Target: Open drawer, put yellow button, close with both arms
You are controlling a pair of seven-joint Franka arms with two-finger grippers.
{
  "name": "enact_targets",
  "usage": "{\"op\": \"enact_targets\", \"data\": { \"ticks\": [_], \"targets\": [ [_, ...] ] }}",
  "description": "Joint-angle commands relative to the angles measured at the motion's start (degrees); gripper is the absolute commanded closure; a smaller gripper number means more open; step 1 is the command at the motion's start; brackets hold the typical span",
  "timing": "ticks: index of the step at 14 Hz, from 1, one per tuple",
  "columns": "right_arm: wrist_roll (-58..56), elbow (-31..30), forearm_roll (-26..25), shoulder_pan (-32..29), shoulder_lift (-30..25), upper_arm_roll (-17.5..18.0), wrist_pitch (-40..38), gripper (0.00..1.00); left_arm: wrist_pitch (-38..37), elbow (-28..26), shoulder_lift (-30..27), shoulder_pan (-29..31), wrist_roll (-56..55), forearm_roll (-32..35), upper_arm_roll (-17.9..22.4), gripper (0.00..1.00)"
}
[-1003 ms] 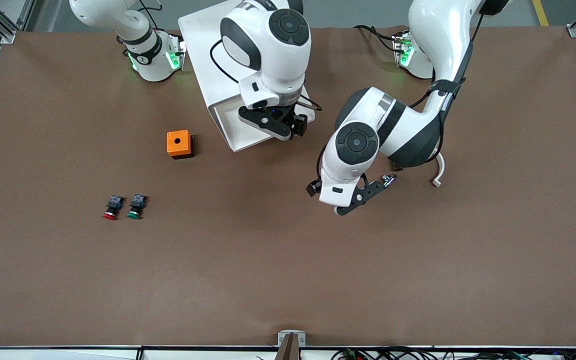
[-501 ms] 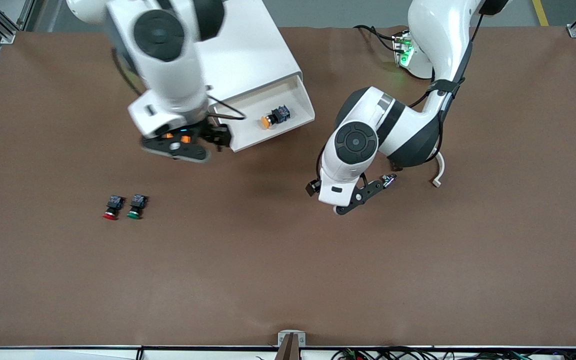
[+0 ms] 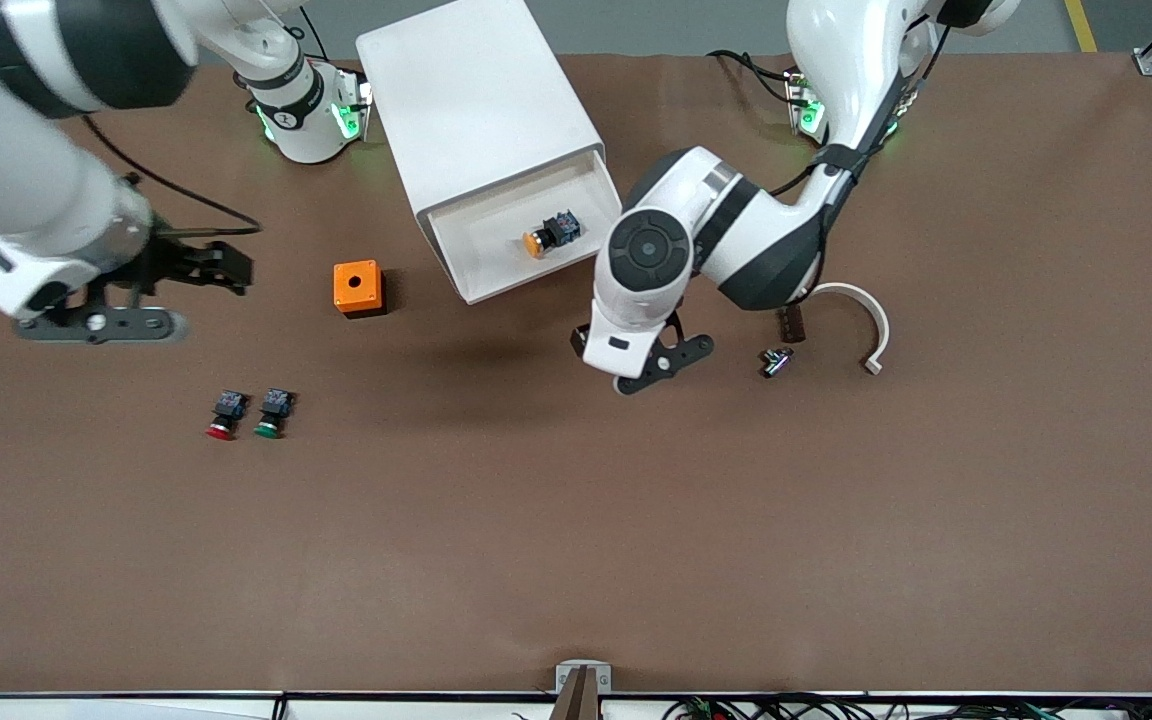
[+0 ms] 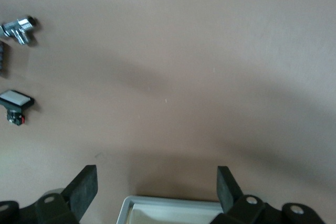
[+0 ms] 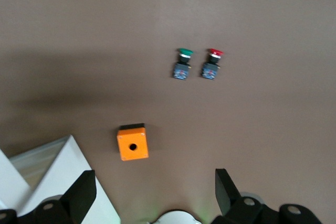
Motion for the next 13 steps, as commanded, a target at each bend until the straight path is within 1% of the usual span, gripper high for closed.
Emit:
{"op": "enact_targets", "data": {
  "ticks": [1,4,7,11,13],
  "targets": [
    [-8.3,-0.2,0.2,-6.0,-1.3,1.2,-1.2,0.00,-0.4,-2.0,-1.6,-1.8,-0.4,0.1,0.0,0.00],
    [-11.9,0.2,0.6,-11.3,-0.9,1.3,-1.2,0.00,-0.4,-2.0,-1.3,-4.4,-0.4,0.1,-0.1,0.00],
    [-12.6,0.2,0.1,-14.2,-0.6,1.3,-1.3,0.00,-0.4,-2.1,-1.1,-6.5,-0.4,-0.5,-0.1,0.00],
    [-12.9,0.1,0.8,-16.1,-0.4,1.4,-1.4,0.00,-0.3,-2.0,-1.0,-8.6,-0.3,-8.6,-0.1,0.00],
    [-12.9,0.1,0.4,-16.1,-0.4,1.4,-2.5,0.00,-0.3,-1.9,-1.0,-8.9,-0.2,-10.8,-0.1,0.00]
  ]
}}
